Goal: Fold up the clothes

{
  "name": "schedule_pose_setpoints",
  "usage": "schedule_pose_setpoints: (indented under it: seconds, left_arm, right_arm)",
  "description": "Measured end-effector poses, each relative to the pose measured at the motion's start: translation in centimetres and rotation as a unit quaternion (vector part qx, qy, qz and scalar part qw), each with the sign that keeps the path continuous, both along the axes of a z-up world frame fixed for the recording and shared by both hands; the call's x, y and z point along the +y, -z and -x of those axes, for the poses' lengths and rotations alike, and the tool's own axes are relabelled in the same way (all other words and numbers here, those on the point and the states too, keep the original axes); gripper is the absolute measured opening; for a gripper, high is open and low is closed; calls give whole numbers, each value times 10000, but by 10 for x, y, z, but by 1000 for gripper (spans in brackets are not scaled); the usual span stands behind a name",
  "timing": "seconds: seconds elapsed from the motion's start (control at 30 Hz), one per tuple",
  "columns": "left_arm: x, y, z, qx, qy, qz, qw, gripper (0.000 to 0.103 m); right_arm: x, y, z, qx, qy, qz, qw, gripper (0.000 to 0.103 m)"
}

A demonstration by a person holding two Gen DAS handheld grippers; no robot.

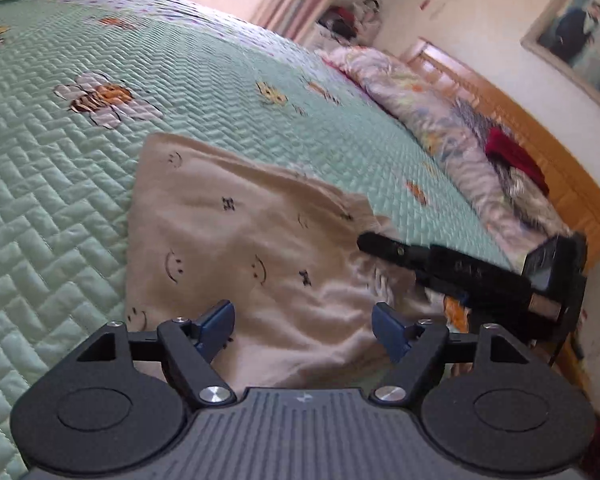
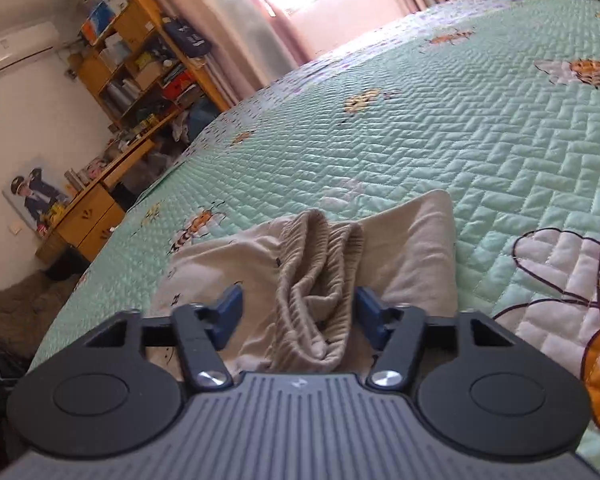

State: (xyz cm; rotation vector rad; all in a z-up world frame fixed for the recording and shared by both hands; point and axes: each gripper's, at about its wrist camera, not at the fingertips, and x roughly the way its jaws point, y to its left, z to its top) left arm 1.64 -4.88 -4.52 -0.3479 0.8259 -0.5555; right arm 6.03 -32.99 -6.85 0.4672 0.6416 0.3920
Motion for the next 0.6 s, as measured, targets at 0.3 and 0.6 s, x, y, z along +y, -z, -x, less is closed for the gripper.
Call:
schedule_pose_setpoints:
  seconds: [0.3,0.6]
  left_arm:
    - [-1,3,-2,105,132,-41,9998,78]
    - [-2,-6,5,87,390,2,9992,85]
  right_arm:
    - [-13,3,0,5,121,-266,9996,24]
    - [-35,8,10,149,441,-164,9988,24]
